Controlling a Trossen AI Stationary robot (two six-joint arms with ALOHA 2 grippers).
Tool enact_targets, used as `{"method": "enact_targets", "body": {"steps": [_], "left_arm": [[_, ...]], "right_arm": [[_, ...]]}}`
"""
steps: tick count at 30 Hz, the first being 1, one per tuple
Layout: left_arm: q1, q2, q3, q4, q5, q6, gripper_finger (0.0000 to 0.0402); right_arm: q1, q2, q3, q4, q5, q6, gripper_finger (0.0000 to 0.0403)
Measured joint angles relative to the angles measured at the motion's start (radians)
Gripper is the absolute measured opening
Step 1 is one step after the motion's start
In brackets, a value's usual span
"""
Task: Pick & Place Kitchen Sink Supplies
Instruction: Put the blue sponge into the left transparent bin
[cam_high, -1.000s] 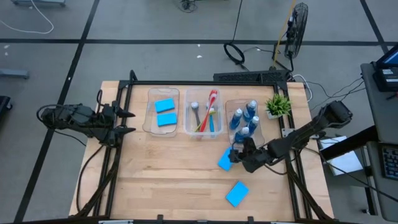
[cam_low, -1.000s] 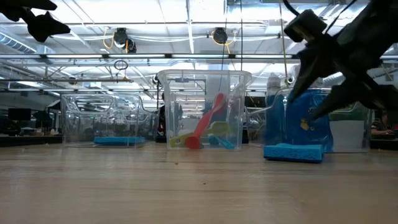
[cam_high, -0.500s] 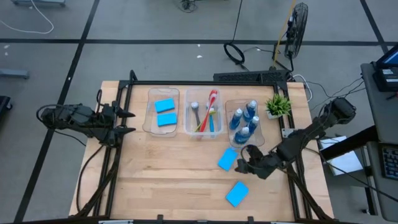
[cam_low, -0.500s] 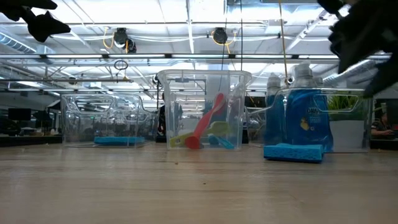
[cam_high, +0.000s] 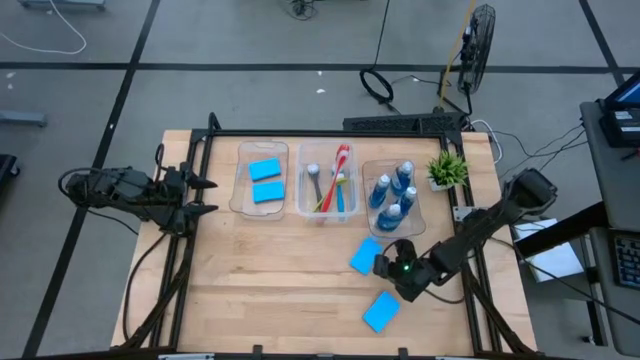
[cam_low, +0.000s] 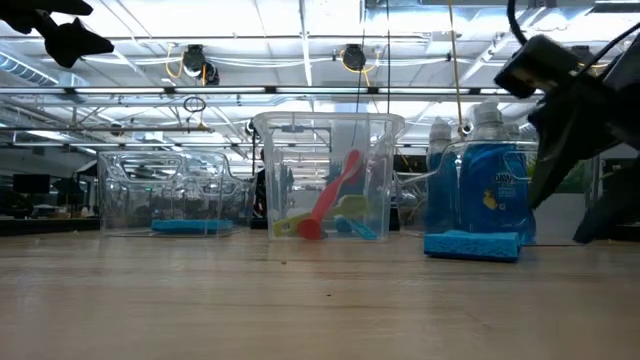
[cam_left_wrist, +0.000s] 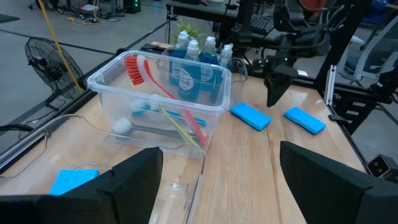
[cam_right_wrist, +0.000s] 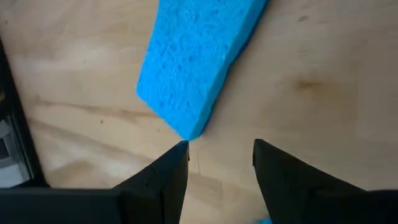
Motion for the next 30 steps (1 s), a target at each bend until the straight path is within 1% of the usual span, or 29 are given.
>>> {"method": "enact_targets", "body": {"steps": [5,21,30], "left_arm": [[0.000,0.000,0.000,0.000,0.000,0.000,0.0324],[0.000,0.000,0.000,-0.001,0.000,0.000,0.0324],[0.000,0.000,0.000,-0.001,0.000,0.000,0.0324]], "right_arm": [[-0.016,0.053,0.000,0.024,0.001,0.003,0.0166],[-0.080,0.053,0.000,-0.053,-0.003,-0.014,0.0166],[-0.140,0.053,0.001,-0.065,-0.001,-0.079,0.0166]]}}
